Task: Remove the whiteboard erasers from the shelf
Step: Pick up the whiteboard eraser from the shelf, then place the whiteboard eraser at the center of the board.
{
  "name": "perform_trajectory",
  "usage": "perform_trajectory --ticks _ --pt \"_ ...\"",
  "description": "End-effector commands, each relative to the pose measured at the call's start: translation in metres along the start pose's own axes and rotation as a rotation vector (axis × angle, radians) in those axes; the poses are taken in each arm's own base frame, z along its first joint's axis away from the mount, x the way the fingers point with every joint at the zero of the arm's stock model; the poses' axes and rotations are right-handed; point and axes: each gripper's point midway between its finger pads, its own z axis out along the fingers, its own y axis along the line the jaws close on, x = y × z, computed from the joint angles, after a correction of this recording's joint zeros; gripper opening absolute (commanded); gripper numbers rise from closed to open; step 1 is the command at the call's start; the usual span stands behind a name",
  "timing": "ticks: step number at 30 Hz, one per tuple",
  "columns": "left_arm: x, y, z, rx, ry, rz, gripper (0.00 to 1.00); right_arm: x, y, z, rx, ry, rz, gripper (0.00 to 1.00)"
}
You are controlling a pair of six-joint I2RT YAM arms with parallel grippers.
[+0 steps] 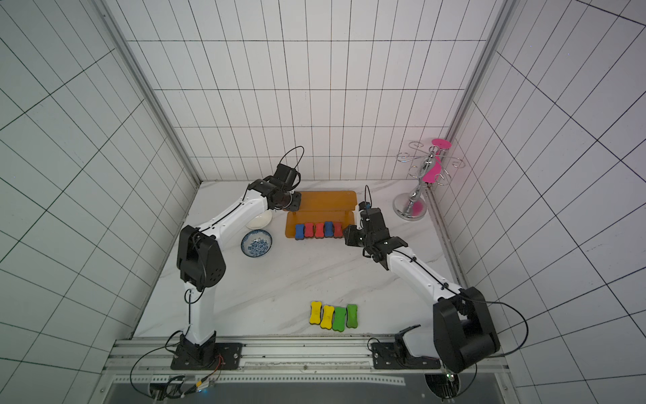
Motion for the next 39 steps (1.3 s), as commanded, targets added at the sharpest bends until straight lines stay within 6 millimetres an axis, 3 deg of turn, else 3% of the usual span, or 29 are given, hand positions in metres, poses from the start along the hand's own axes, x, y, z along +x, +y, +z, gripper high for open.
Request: perform_trajectory --ticks 1,5,9,12,18,22,30,39 --pt "-0.010 -0.011 -0.023 0.017 -0.030 -0.020 0.38 -0.005 0.000 -0.011 0.001 -0.025 0.007 0.33" --pt "-0.005 -0.017 -0.049 0.006 -0.060 -0.053 0.34 -0.013 0.002 -0.026 0.005 -0.057 0.001 0.32" --pt "0.020 -0.028 -0.081 0.056 -0.096 -0.097 0.32 -0.015 0.002 -0.049 0.015 -0.101 0.002 0.32" --pt "0.068 -0.053 -0.090 0.163 -0.061 -0.121 0.31 -0.010 0.001 -0.067 0.015 -0.118 0.015 0.32" --pt "0.202 -0.110 -0.085 0.272 0.087 -0.119 0.31 0.008 -0.005 -0.100 0.020 -0.145 0.050 0.32" --pt "0.264 -0.120 -0.080 0.256 0.173 -0.116 0.32 0.020 -0.010 -0.120 0.020 -0.165 0.070 0.31" --pt "0.331 -0.114 -0.085 0.217 0.251 -0.147 0.33 0.044 -0.018 -0.146 0.008 -0.189 0.132 0.30" --pt "0.346 -0.109 -0.086 0.180 0.257 -0.150 0.34 0.050 -0.017 -0.153 -0.019 -0.209 0.167 0.28"
